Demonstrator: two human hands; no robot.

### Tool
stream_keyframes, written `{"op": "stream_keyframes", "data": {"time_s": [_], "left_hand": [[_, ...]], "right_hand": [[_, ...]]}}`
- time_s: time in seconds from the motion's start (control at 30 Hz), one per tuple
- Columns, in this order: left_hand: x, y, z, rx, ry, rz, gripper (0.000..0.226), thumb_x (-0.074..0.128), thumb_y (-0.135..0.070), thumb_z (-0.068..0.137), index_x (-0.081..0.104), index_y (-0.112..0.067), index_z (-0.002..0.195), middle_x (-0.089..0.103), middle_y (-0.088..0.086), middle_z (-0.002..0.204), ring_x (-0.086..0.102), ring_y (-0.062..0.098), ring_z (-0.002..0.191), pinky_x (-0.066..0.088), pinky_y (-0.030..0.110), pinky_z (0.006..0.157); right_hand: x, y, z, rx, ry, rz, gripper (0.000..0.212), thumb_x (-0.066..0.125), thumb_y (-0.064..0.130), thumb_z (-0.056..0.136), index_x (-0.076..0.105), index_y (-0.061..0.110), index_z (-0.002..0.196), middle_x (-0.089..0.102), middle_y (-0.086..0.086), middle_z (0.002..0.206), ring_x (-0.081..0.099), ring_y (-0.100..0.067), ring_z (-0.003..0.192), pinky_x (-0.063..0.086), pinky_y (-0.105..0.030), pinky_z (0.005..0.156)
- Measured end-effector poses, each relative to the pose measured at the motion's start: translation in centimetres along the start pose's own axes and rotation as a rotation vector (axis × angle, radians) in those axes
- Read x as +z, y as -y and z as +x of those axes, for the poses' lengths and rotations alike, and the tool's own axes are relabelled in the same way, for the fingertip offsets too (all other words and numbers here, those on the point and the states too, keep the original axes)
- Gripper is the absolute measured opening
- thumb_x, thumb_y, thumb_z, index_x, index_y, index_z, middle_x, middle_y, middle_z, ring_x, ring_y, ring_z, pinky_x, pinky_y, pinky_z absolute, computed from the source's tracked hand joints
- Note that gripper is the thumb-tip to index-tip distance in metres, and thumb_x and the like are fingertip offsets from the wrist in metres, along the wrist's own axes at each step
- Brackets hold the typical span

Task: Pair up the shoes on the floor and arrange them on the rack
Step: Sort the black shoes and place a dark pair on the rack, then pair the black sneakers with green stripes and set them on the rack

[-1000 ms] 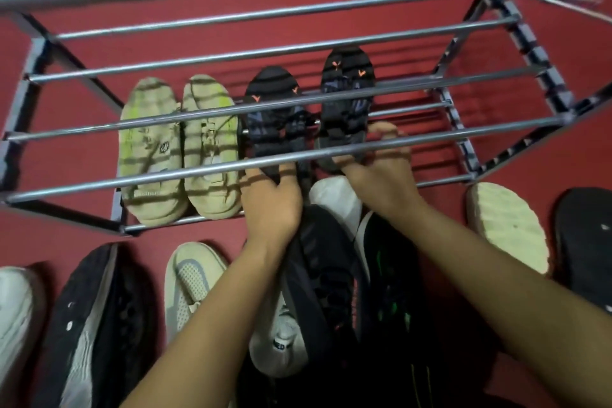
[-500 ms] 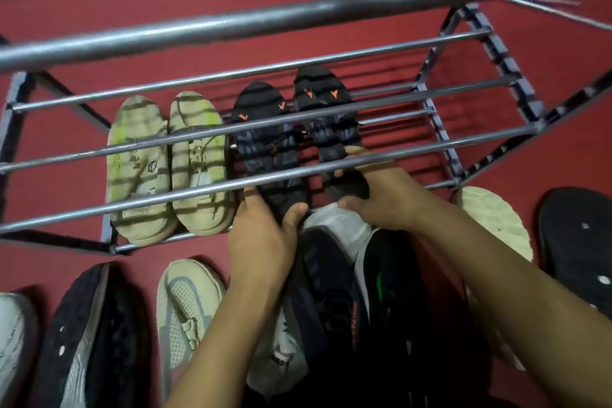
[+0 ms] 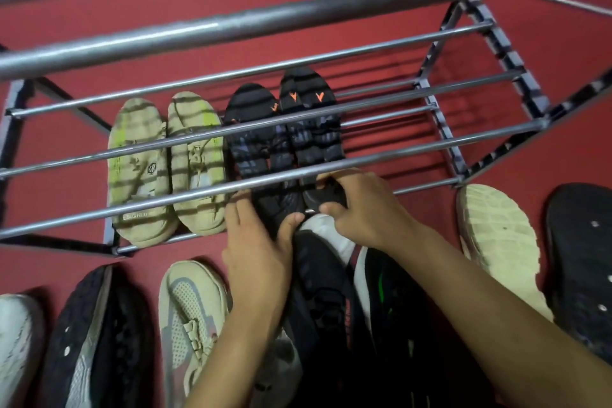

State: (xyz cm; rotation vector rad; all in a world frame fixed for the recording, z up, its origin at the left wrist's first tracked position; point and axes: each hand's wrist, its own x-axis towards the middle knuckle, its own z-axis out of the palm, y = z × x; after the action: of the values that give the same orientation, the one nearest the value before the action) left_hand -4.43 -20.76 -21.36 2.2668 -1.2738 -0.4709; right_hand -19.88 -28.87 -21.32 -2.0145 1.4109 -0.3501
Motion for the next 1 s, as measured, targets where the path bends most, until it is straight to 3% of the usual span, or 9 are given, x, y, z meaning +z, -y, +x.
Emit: {"op": "stream_keyframes", "data": {"time_s": [0.13,0.23,0.33,0.43,0.53,0.67,0.77,0.9,1.0], "left_hand": [[-0.1,0.5,-0.1,-0.003,-0.090,-0.047,0.057,0.075,-0.063,0.072,0.060,-0.019,0.104,0.054,-0.001,0.106,0.061,0.028,0.092,0.054,0.044,0.076],[-0.4,1.2,0.9,-0.005,-0.082,0.114,0.057,0.068,-0.067,0.077,0.062,-0.017,0.102,0.058,0.003,0.108,0.063,0.034,0.090,0.053,0.043,0.069],[-0.3,1.8,1.1,0.056,-0.028,0.088,0.043,0.063,-0.050,0.090,0.061,-0.012,0.109,0.063,0.010,0.115,0.063,0.036,0.099,0.050,0.043,0.076],[-0.9,2.3,-0.3,0.084,0.074,-0.212,0.040,0.056,-0.039,0.098,0.052,-0.014,0.128,0.060,0.003,0.125,0.058,0.019,0.113,0.049,0.037,0.097],[-3.3,4.1,-2.5,-0.056,0.100,-0.352,0.043,0.054,-0.055,0.091,0.055,-0.025,0.122,0.062,-0.010,0.115,0.062,0.012,0.105,0.052,0.036,0.091],[-6.6,5.8,-8.9,0.022,0.262,-0.149,0.039,0.052,-0.070,0.082,0.057,-0.033,0.096,0.060,-0.015,0.091,0.059,0.010,0.089,0.051,0.037,0.078],[-8.1,5.5,-11.8,0.270,0.319,0.182,0.055,0.043,-0.080,0.081,0.061,-0.028,0.087,0.059,-0.013,0.084,0.052,0.020,0.087,0.048,0.039,0.072],[-6.6,2.1,-10.6,0.324,0.376,0.516,0.067,0.040,-0.084,0.079,0.062,-0.021,0.069,0.063,-0.008,0.075,0.065,0.021,0.075,0.047,0.029,0.056],[-5.2,1.9,-10.5,0.338,0.372,0.345,0.035,0.059,-0.050,0.088,0.052,-0.021,0.068,0.052,-0.005,0.072,0.060,0.022,0.073,0.037,0.028,0.057]], "right_hand": [[-0.9,-1.0,-0.4,-0.036,0.001,-0.070,0.025,0.076,0.022,0.080,0.067,0.024,0.103,0.070,0.011,0.100,0.068,-0.020,0.097,0.043,-0.026,0.078],[-0.8,-1.7,-0.5,-0.065,0.074,-0.027,0.037,0.073,0.016,0.084,0.065,0.025,0.120,0.069,0.004,0.122,0.063,-0.020,0.116,0.050,-0.033,0.096],[-0.1,-1.8,-1.5,-0.022,0.134,0.155,0.069,0.066,0.001,0.087,0.043,0.023,0.148,0.055,-0.004,0.145,0.051,-0.023,0.136,0.044,-0.039,0.111],[1.3,-1.6,-4.3,-0.008,-0.150,0.247,0.067,0.065,-0.001,0.087,0.040,0.009,0.148,0.044,-0.010,0.150,0.047,-0.016,0.135,0.042,-0.031,0.112],[1.7,-0.2,-8.6,0.016,-0.382,0.218,0.032,0.069,0.009,0.084,0.058,0.014,0.113,0.052,0.005,0.111,0.054,0.002,0.093,0.042,-0.007,0.081],[0.0,-0.2,-14.7,0.179,0.026,0.188,0.021,0.067,0.027,0.086,0.049,0.029,0.076,0.055,0.010,0.067,0.054,-0.002,0.061,0.040,-0.016,0.060],[-0.4,-0.7,-18.5,0.331,0.362,-0.073,0.049,0.056,0.067,0.081,0.056,0.020,0.068,0.060,0.005,0.059,0.057,-0.004,0.055,0.047,-0.031,0.058],[0.5,-0.1,-20.3,0.447,0.379,0.000,0.067,0.052,0.086,0.070,0.054,0.020,0.064,0.060,0.004,0.057,0.058,-0.005,0.054,0.041,-0.022,0.050],[0.4,-0.4,-19.5,0.448,0.398,0.015,0.056,0.061,0.081,0.069,0.056,0.024,0.067,0.062,0.006,0.058,0.060,-0.001,0.058,0.041,-0.018,0.048]]}}
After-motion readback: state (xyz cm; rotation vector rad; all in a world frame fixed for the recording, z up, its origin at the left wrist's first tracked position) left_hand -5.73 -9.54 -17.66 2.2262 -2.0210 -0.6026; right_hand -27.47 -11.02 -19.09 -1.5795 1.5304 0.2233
